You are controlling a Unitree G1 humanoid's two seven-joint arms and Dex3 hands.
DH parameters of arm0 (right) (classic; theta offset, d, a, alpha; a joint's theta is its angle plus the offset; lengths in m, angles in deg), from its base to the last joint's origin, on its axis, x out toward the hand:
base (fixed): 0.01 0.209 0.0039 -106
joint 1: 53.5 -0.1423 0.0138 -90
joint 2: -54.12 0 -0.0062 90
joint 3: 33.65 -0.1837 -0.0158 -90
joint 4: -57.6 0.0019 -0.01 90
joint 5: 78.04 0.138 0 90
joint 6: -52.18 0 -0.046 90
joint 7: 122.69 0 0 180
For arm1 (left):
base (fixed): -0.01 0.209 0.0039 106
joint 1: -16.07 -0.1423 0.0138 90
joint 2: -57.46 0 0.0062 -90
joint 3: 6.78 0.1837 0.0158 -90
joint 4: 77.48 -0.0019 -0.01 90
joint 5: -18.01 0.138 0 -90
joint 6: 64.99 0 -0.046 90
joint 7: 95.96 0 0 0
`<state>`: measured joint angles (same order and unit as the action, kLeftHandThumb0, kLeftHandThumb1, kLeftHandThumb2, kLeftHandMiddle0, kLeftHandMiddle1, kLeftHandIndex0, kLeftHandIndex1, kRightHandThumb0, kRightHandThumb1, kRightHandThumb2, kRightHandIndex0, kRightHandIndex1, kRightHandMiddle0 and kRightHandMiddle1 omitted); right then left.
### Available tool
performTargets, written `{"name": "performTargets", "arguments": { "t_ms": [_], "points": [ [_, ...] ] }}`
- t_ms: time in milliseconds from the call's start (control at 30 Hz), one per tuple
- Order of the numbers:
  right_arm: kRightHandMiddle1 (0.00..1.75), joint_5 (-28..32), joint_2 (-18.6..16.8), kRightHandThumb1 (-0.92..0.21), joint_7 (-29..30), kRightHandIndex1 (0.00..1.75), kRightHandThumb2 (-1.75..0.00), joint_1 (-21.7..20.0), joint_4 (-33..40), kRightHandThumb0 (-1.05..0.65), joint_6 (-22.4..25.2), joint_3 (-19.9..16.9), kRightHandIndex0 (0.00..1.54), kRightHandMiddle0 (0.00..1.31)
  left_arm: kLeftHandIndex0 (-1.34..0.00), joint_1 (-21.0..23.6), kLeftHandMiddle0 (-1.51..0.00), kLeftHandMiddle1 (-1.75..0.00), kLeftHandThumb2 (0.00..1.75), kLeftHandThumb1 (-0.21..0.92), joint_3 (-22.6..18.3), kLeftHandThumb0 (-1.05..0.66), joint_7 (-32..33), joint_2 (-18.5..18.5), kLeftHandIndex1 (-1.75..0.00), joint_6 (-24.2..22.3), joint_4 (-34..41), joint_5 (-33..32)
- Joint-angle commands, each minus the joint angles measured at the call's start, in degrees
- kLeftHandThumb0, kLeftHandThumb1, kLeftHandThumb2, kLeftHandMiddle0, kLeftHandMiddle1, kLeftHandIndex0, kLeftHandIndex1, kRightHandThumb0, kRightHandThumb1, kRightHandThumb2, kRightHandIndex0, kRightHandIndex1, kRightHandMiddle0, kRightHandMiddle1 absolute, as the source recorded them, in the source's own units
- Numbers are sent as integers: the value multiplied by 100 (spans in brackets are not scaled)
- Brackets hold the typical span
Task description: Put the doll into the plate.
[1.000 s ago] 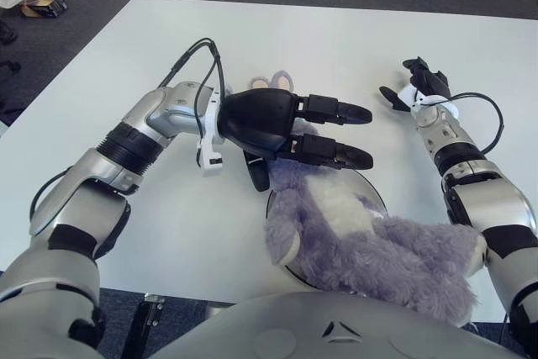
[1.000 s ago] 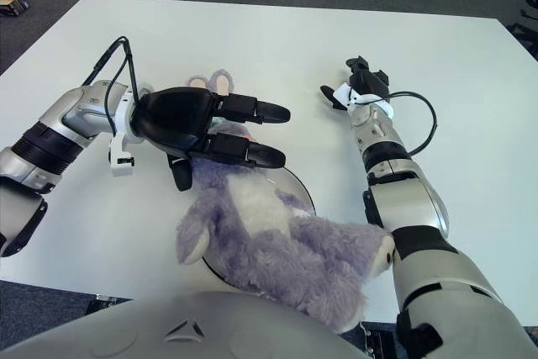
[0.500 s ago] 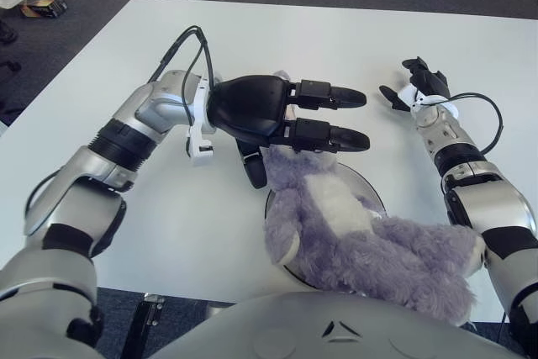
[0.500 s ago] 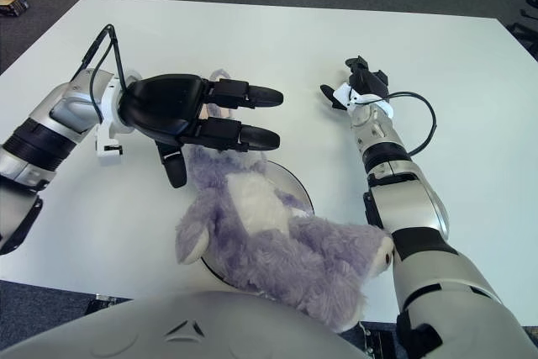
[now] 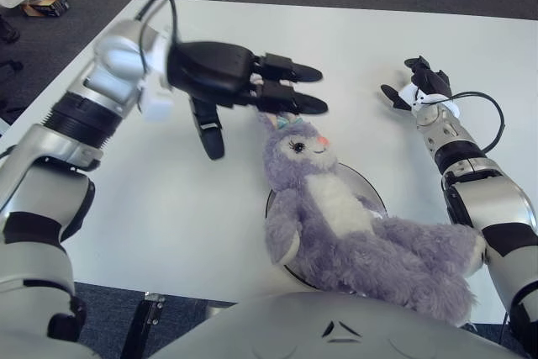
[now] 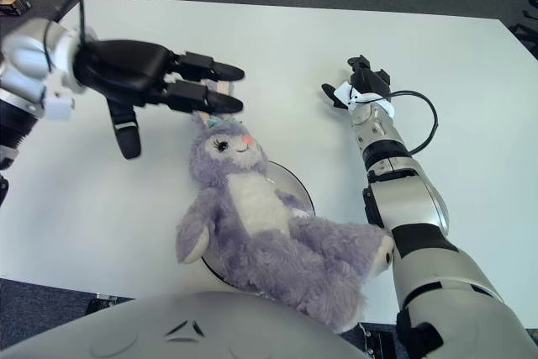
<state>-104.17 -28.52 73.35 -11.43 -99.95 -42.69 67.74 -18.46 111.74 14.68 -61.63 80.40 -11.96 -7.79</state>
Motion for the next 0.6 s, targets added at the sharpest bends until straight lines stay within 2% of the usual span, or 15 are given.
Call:
{"name": "performTargets", "arguments": {
  "t_ms": [0, 67, 233, 567],
  "points": [
    [60, 137, -206, -77, -365, 107, -77, 338, -209, -56, 170, 16, 0, 0, 0, -220, 0, 0, 41, 92, -944, -105, -705, 112, 0, -918, -861, -1061],
    [59, 126, -196, -77, -369, 106, -78, 337, -203, -56, 185, 24, 0, 0, 0, -451, 0, 0, 47, 92, -1260, -105, -717, 360, 0, -860, -1033, -1179],
    [57, 119, -193, -77, -368, 102, -78, 344, -188, -56, 212, 29, 0, 0, 0, -495, 0, 0, 54, 92, -1761, -105, -1107, 673, 0, -983, -1162, -1126],
    [56, 120, -177, -77, -379, 101, -78, 353, -178, -56, 216, 23, 0, 0, 0, -498, 0, 0, 55, 92, -2363, -105, -1515, 1007, 0, -1183, -1172, -828]
  ]
}}
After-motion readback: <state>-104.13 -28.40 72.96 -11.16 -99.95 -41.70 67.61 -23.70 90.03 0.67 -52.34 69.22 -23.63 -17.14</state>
